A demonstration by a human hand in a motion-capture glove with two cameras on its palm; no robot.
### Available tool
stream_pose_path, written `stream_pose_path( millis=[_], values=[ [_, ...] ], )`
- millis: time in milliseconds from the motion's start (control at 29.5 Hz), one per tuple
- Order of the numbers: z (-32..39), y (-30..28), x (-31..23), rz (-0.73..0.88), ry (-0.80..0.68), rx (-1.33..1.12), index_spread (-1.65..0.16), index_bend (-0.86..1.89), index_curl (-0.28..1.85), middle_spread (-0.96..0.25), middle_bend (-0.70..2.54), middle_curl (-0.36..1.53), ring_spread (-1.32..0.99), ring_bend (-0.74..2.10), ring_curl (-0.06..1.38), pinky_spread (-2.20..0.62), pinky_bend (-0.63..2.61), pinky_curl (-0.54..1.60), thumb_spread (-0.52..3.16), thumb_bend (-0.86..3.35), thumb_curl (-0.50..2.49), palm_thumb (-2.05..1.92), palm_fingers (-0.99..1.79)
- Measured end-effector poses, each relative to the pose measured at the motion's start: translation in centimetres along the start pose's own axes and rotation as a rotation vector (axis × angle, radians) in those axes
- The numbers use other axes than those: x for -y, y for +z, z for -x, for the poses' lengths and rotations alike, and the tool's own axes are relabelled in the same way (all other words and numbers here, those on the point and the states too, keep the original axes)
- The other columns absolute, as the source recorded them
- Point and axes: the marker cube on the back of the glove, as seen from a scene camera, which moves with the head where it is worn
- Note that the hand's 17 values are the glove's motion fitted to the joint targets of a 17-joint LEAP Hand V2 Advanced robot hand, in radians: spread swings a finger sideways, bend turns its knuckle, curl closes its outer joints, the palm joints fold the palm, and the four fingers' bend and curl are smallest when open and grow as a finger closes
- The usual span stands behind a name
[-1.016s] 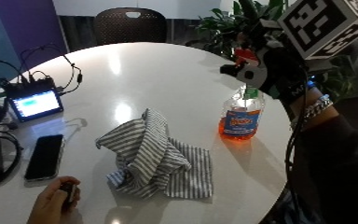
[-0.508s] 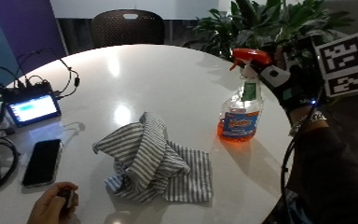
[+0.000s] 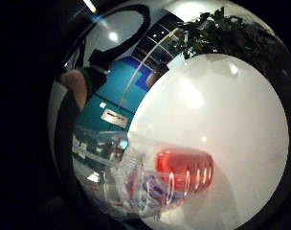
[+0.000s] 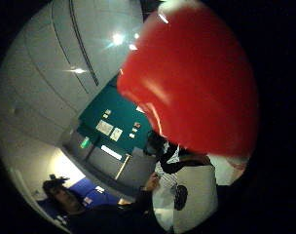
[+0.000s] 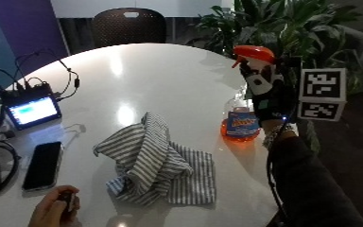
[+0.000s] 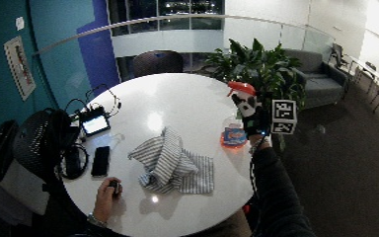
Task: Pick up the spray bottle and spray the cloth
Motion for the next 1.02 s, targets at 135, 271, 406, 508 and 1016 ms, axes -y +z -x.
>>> stream_pose_path(
  millis=[135, 271, 406, 508, 1016],
  values=[
    [0.1, -0.2, -0.2, -0.152, -0.103, -0.105, -0.32, 0.13, 0.28, -0.23, 0.46, 0.44, -0.18, 0.58, 0.39, 0.02, 0.19, 0.26, 1.03, 0.00, 0.36, 0.81, 1.18],
    [0.5, -0.7, -0.3, -0.300, -0.179, -0.218, -0.30, 0.10, 0.28, -0.22, 0.44, 0.44, -0.18, 0.64, 0.42, -0.13, 0.39, 0.33, 1.07, -0.02, 0.35, 0.79, 1.38],
    [1.0, -1.8, -0.3, -0.409, -0.212, -0.285, -0.29, 0.14, 0.29, -0.23, 0.47, 0.46, -0.19, 0.68, 0.43, -0.23, 0.47, 0.36, 1.09, -0.03, 0.36, 0.76, 1.42],
    [1.2, -2.4, -0.4, -0.446, -0.224, -0.309, -0.29, 0.16, 0.31, -0.23, 0.50, 0.47, -0.20, 0.71, 0.44, -0.27, 0.49, 0.38, 1.09, -0.02, 0.37, 0.75, 1.44],
    [9.2, -2.6, 0.9, -0.207, -0.538, -0.472, -0.28, 0.19, 0.38, -0.23, 0.58, 0.50, -0.20, 0.75, 0.46, -0.33, 0.53, 0.40, 1.15, -0.02, 0.39, 0.73, 1.41]
  ],
)
